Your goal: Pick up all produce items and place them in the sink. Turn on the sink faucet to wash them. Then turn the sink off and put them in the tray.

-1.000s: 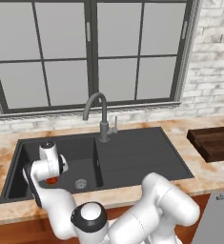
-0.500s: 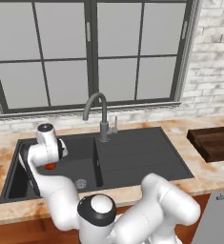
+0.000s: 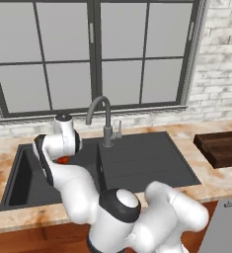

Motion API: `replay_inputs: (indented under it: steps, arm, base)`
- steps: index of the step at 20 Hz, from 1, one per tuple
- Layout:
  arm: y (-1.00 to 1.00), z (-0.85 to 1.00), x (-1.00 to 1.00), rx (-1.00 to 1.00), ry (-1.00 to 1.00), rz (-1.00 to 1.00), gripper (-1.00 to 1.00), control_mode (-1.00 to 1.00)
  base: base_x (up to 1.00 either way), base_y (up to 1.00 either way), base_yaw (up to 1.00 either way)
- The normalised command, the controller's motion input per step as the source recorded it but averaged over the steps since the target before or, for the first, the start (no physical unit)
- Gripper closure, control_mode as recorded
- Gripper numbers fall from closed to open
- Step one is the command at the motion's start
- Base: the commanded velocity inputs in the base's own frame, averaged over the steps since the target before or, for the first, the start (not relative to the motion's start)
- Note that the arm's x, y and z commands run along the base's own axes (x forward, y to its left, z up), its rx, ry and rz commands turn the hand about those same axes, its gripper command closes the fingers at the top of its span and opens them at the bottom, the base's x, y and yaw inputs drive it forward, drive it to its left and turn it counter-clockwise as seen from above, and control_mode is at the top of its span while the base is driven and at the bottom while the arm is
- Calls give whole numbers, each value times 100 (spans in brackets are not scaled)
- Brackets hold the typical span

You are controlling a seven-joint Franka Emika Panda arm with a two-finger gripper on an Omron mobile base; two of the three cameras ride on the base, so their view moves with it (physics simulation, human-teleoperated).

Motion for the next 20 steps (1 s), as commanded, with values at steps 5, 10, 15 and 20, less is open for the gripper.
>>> replay_inputs:
  steps: [5, 10, 15, 20]
  arm:
    - [-54, 28, -72, 7, -8, 3, 100, -100]
    - [-50, 21, -88, 6, -8, 1, 100, -100]
    - [-60, 32, -46, 4, -3, 0, 100, -100]
    - [-70, 23, -9, 4, 0, 0, 100, -100]
  base:
    - [0, 0, 0]
    - [0, 0, 0]
    - [0, 0, 0]
    - [0, 0, 0]
